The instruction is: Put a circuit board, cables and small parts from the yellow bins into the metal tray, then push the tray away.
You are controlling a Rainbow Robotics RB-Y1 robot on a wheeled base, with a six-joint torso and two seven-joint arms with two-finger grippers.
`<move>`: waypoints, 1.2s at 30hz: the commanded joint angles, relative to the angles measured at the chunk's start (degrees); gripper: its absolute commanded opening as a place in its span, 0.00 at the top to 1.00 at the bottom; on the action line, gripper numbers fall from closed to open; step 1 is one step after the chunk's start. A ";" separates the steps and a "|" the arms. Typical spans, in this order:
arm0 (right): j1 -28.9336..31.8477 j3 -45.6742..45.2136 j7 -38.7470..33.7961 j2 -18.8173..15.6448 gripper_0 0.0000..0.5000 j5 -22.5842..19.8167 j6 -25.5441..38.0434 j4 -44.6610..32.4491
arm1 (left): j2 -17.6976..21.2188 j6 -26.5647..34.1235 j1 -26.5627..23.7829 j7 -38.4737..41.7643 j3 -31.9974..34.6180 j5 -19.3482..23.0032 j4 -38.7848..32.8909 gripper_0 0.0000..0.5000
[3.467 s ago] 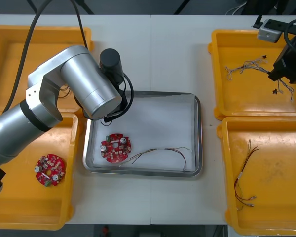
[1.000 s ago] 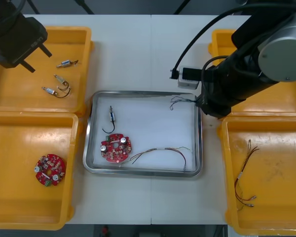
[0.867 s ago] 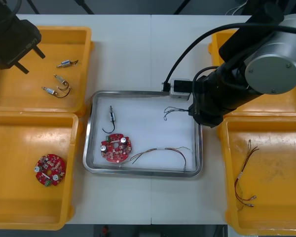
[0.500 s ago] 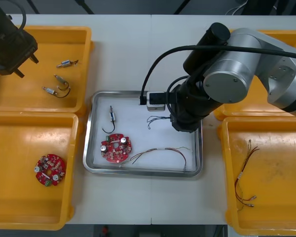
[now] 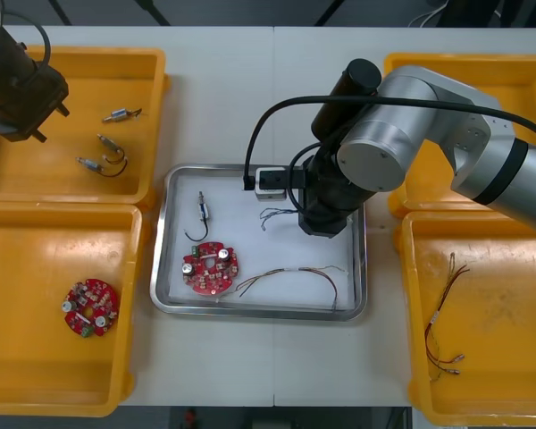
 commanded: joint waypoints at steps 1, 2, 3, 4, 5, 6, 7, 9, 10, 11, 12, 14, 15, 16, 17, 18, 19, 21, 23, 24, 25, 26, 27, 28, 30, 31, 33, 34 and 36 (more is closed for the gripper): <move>-2.53 0.96 -1.16 1.14 1.00 0.36 -0.46 -0.25 | 0.75 -2.31 0.12 -4.25 -3.68 -2.17 -0.45 0.00; -2.53 1.14 -1.16 1.14 1.00 0.27 -0.46 -0.25 | 0.40 -2.93 0.12 -4.25 -4.73 -2.88 -0.28 0.00; -2.53 1.40 -1.24 1.14 1.00 0.27 -0.46 -0.25 | 0.05 -3.45 0.12 -4.16 -5.52 -3.40 -0.10 0.00; -2.53 1.40 -1.33 1.14 1.00 0.18 -0.46 -0.25 | -0.04 -3.72 0.21 -4.16 -6.05 -3.58 0.07 0.00; -2.44 1.49 -1.51 1.05 0.99 0.36 -0.28 -0.25 | -0.39 -4.42 0.21 -4.16 -6.67 -3.49 0.78 0.00; -2.44 1.49 -1.51 1.14 0.94 0.36 -0.02 -0.25 | -0.74 -5.04 0.12 -4.34 -7.02 -3.32 1.57 0.00; -2.36 1.40 -1.51 1.14 0.89 0.36 0.07 -0.16 | -1.01 -5.39 0.21 -4.34 -7.11 -3.32 2.01 0.00; -2.44 1.40 -1.51 1.05 0.55 0.36 0.77 -0.25 | -1.98 -6.79 0.21 -4.51 -7.11 -3.32 3.68 0.00; -2.44 1.40 -1.51 1.05 0.46 0.36 1.12 -0.25 | -2.24 -7.23 0.21 -4.69 -7.19 -3.32 4.03 0.00; -2.44 1.40 -1.51 1.05 0.31 0.45 2.00 -0.25 | -2.68 -8.02 0.21 -4.86 -7.19 -3.32 4.82 0.00; -2.44 1.23 -1.33 0.96 0.20 0.53 2.97 -0.25 | -3.21 -8.73 0.21 -5.13 -7.19 -3.14 5.52 0.00; -2.53 0.61 -1.42 0.70 0.09 0.45 4.38 -0.60 | -3.91 -9.52 0.12 -5.48 -7.37 -3.14 6.66 0.00; -2.44 0.17 -1.60 0.43 0.04 0.27 5.17 -1.22 | -4.08 -9.96 0.12 -5.65 -7.81 -3.23 6.93 0.00; -2.44 -0.18 -1.60 0.26 0.00 0.18 5.52 -1.65 | -4.17 -10.22 0.12 -5.65 -8.16 -3.23 6.93 0.00; -2.44 -0.88 -1.86 -0.09 0.00 0.09 6.49 -2.36 | -4.35 -10.49 0.12 -5.65 -8.78 -3.23 6.93 0.00; -2.44 -1.76 -2.04 -0.36 0.00 0.01 7.54 -2.97 | -4.44 -10.57 0.21 -5.65 -9.57 -3.05 6.93 0.00; -2.44 -2.73 -2.12 -0.36 0.00 0.01 8.51 -3.50 | -4.44 -10.66 0.21 -5.57 -10.36 -2.79 6.93 0.00; -2.44 -3.87 -2.21 -0.45 0.00 0.01 9.47 -4.12 | -4.52 -10.66 0.21 -5.48 -11.15 -2.26 7.02 0.00; -2.44 -4.66 -2.21 -0.53 0.00 0.01 9.65 -4.03 | -4.44 -10.57 0.12 -5.48 -11.85 -1.73 6.93 0.00; -2.44 -4.84 -2.30 -0.62 0.00 0.36 9.56 -4.12 | -4.52 -10.57 0.21 -5.65 -12.38 -1.03 7.02 0.00; -2.44 -5.19 -2.30 -0.62 0.00 0.71 9.39 -4.03 | -4.52 -10.57 0.21 -5.65 -12.91 -0.77 7.02 0.00; -2.36 -5.28 -2.47 -0.62 0.00 0.97 9.30 -4.12 | -4.52 -10.40 0.21 -5.65 -13.17 -0.59 6.93 0.00; -2.36 -5.37 -2.56 -0.71 0.00 1.41 8.95 -4.03 | -4.52 -10.13 0.12 -5.74 -13.52 -0.42 6.93 0.00; -2.44 -5.54 -2.74 -0.71 0.00 1.94 8.77 -4.03 | -4.52 -9.87 0.21 -5.65 -13.70 -0.24 7.02 0.00; -2.44 -5.81 -3.09 -0.71 0.00 2.20 8.77 -3.85 | -4.52 -9.52 0.21 -5.74 -13.70 0.29 7.02 0.00; -2.44 -5.98 -3.18 -0.88 0.00 2.12 8.77 -3.68 | -4.44 -9.34 0.21 -5.65 -13.70 0.81 7.02 0.00; -2.44 -6.51 -3.35 -1.15 0.00 1.68 8.86 -3.76 | -4.52 -8.99 0.21 -5.74 -13.70 1.17 7.02 0.00; -2.44 -6.95 -3.35 -1.50 0.00 1.06 9.03 -3.68 | -4.52 -8.90 0.21 -5.74 -13.70 1.43 6.93 0.00; -2.44 -8.00 -3.44 -2.03 0.00 -0.43 9.56 -3.76 | -4.52 -8.90 0.21 -5.74 -13.70 1.52 7.02 0.00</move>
